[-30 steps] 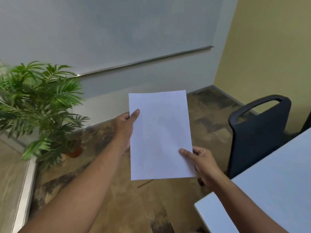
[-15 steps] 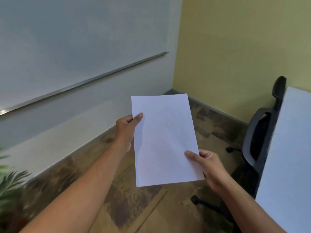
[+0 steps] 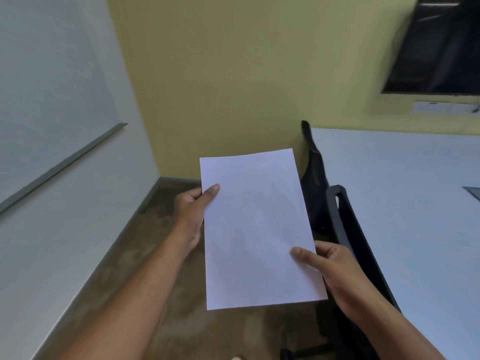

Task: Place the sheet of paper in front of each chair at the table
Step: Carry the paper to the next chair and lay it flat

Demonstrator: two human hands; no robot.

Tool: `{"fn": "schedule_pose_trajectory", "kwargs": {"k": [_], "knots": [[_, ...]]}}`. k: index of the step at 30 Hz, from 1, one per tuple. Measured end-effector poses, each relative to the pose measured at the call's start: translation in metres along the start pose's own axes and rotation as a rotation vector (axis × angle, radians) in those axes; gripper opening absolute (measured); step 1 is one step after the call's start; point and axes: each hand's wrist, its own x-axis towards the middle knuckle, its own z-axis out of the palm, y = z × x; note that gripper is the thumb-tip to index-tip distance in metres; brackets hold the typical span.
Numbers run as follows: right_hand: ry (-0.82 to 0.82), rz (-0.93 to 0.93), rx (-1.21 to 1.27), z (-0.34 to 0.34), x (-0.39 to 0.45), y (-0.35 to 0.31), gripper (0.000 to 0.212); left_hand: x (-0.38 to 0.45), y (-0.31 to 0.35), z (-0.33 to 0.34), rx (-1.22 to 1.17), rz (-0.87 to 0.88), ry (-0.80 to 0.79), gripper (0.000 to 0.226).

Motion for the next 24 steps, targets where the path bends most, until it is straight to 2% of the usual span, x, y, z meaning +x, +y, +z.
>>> {"fn": "schedule_pose_trajectory", "kwargs": {"k": [6, 15, 17, 23, 24], "knots": [[0.148, 0.006, 0.027, 0.003, 0.109, -0.039, 0.017, 0.152, 0.007, 0.052, -0.022, -0.086, -0.153, 0.018], [0.379, 0.025, 0.136, -0.021, 0.252, -0.087, 0.022, 0.339, 0.019, 0.146, 0.061, -0.147, -0.409, 0.021], [0.483, 0.025, 0.169, -0.032, 0.301, -0.091, 0.025, 0.404, 0.013, 0.182, 0.102, -0.168, -0.523, 0.020], [0.658, 0.041, 0.293, -0.032, 0.386, -0.108, 0.022, 0.522, 0.004, 0.253, 0.164, -0.196, -0.720, 0.025], [0.659, 0.039, 0.302, -0.028, 0.384, -0.110, 0.023, 0.521, 0.003, 0.257, 0.162, -0.193, -0.724, 0.025]]}}
